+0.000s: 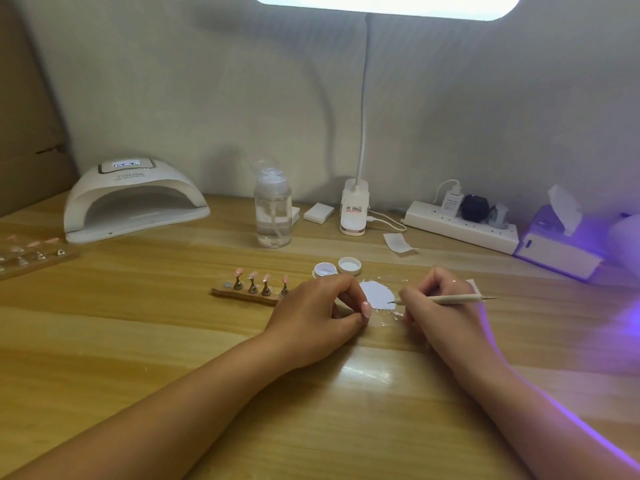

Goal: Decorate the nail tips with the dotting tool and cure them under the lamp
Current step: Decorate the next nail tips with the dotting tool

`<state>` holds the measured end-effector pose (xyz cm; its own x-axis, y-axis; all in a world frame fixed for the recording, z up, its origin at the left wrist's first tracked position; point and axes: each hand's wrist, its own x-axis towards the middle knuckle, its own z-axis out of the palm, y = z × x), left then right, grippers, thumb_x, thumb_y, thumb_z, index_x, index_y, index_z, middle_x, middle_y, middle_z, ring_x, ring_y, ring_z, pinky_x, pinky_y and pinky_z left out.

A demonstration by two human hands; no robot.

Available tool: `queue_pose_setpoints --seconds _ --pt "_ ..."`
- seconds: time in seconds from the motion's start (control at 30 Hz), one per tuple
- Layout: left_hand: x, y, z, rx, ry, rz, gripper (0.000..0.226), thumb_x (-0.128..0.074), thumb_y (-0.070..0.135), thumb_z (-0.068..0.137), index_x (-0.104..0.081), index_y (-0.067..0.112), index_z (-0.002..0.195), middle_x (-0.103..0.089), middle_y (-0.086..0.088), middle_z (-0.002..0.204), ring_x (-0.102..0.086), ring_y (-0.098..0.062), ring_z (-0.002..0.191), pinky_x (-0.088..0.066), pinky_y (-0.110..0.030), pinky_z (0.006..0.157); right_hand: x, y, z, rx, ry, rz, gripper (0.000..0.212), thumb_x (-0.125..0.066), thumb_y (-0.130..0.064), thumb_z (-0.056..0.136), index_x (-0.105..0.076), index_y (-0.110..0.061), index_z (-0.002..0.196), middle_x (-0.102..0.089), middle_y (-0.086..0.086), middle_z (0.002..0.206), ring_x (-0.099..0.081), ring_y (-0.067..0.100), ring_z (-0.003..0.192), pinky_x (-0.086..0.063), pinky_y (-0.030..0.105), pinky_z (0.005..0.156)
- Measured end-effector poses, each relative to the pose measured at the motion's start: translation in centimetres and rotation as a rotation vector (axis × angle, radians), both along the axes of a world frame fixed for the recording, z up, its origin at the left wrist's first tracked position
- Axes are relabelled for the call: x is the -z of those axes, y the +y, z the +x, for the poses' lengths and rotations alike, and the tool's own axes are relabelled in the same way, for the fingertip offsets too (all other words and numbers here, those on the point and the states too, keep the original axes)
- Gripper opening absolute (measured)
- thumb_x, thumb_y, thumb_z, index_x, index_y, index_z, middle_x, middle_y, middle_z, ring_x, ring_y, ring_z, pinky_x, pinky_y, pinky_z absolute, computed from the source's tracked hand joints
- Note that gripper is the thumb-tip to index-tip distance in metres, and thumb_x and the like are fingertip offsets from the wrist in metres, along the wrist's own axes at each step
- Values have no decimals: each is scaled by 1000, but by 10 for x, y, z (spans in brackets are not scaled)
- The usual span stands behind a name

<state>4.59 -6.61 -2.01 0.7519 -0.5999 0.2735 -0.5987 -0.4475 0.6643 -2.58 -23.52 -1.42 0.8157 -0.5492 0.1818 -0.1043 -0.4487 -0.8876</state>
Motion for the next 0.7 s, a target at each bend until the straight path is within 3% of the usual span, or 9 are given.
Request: queue_pose_setpoints --seconds 0.13,0.33,0.47,0.57,0.7 --pt "0 1 0 10 13 -5 15 -68 36 85 -57 41 76 -63 29 81 -57 9 65 -34 -24 61 0 1 -1 -4 47 -73 12 -64 -19 76 -55 -14 69 -67 -8 58 -54 5 53 -41 27 54" --pt "0 0 1 4 4 -9 18 -68 36 85 -56 42 75 -64 30 83 -57 7 65 -35 -24 60 -1 0 0 43 -28 -107 19 -66 -21 80 -54 -13 68 -64 -10 55 -52 2 50 -38 18 47" --pt "1 0 2 7 24 -33 17 -69 34 85 -57 42 75 -65 28 85 -57 5 63 -36 -24 61 -6 3 -3 1 -221 152 29 -64 -40 93 -52 -16 81 -63 1 53 -51 6 41 -40 19 40" --pt "1 0 2 17 16 -39 16 -70 32 84 -58 40 76 -64 29 83 -56 4 61 -35 -24 60 -8 10 -5 -119 -262 365 20 -69 -31 91 -56 -19 83 -66 3 59 -58 9 48 -41 18 39" --pt "1 1 2 29 3 -52 18 -70 29 84 -58 37 74 -61 33 75 -55 4 57 -33 -24 59 -7 18 -7 -192 -240 504 26 -71 -40 85 -60 -20 74 -60 4 55 -50 9 43 -37 17 38"
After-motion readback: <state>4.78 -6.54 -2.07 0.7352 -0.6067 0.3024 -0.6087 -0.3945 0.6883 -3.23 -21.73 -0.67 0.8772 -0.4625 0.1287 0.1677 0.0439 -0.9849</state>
